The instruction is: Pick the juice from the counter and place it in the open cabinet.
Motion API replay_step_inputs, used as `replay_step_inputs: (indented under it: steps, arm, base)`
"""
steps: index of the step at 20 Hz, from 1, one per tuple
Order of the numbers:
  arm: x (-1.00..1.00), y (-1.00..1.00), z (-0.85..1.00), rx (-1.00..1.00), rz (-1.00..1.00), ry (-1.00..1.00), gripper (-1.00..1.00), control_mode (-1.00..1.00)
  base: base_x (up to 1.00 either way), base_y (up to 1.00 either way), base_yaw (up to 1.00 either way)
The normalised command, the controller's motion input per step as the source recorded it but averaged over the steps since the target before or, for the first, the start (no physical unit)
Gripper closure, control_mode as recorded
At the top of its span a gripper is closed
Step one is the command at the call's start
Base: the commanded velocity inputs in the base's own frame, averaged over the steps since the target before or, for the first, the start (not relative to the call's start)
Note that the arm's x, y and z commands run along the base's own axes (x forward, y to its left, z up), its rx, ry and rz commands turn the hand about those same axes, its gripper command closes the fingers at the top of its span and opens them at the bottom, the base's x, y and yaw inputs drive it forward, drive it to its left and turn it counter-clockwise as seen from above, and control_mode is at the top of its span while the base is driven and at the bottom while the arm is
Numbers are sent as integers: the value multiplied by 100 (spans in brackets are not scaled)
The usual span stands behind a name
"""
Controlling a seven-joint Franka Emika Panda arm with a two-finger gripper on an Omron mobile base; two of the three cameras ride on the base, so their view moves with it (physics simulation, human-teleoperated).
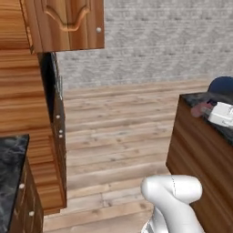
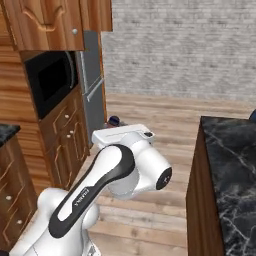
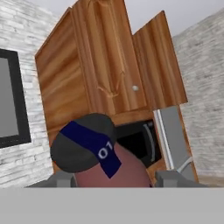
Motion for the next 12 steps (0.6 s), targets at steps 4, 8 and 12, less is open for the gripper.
replay_step_inputs:
  steps: [4,8,12]
  arm:
    - [0,0,0,0,0,0,100,100]
    - [0,0,0,0,0,0,100,100]
    - [0,0,0,0,0,0,100,100]
  base:
    - [100,-4,0]
    - [100,-28,0]
    - [99,-67,0]
